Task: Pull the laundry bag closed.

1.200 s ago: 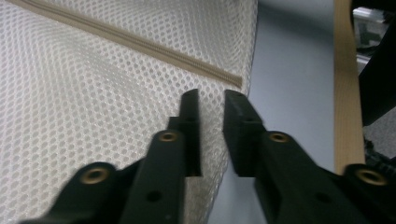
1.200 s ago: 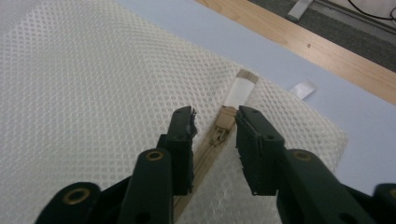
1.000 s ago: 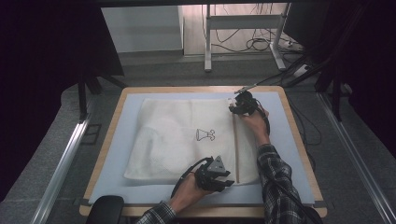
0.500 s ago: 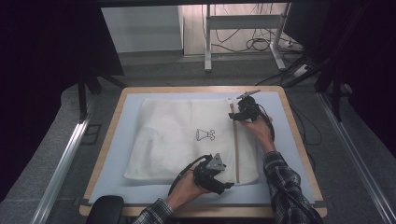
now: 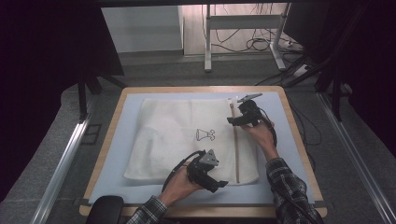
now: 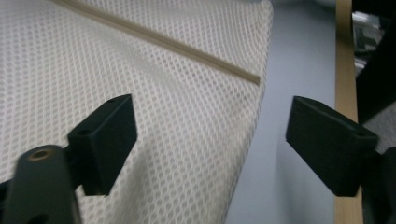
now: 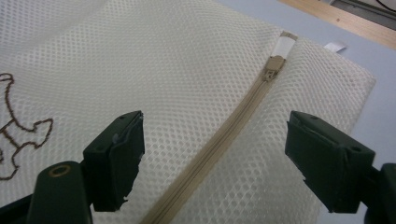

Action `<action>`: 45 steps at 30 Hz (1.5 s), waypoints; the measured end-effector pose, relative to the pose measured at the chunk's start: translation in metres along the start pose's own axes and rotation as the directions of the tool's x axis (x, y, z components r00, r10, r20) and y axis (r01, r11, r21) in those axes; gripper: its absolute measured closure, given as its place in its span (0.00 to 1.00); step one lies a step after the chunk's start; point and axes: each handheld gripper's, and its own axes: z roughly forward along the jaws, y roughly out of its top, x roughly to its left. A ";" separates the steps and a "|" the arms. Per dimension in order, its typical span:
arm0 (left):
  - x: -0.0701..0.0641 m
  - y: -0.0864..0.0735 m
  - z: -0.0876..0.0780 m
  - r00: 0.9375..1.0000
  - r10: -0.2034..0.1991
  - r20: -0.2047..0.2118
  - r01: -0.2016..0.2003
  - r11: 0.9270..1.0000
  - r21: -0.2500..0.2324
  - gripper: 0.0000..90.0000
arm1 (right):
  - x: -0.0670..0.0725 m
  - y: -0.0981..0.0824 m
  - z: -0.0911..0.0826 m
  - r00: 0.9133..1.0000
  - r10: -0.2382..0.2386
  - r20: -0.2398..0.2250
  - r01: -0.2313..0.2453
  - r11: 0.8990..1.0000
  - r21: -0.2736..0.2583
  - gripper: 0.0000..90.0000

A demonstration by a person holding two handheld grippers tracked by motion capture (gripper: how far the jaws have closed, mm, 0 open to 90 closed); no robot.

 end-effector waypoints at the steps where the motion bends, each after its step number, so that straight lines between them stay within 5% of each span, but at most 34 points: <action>1: 0.000 -0.001 -0.002 1.000 0.008 -0.011 -0.008 1.000 0.003 0.14 | 0.001 0.000 -0.001 1.000 -0.001 -0.003 0.001 1.000 0.001 0.21; 17: 0.008 -0.009 -0.017 0.997 0.001 -0.077 0.001 1.000 0.028 0.09 | 0.020 -0.011 -0.028 0.998 -0.017 -0.065 0.016 1.000 -0.009 0.10; 38: 0.026 -0.025 -0.045 0.989 -0.028 -0.144 0.032 0.999 0.027 0.08 | 0.049 -0.027 -0.057 0.994 -0.081 -0.072 0.078 0.996 -0.038 0.08; 45: 0.031 -0.032 -0.055 0.985 -0.070 -0.159 0.070 0.998 -0.004 0.08 | 0.063 -0.036 -0.067 0.991 -0.114 -0.068 0.111 0.993 -0.044 0.08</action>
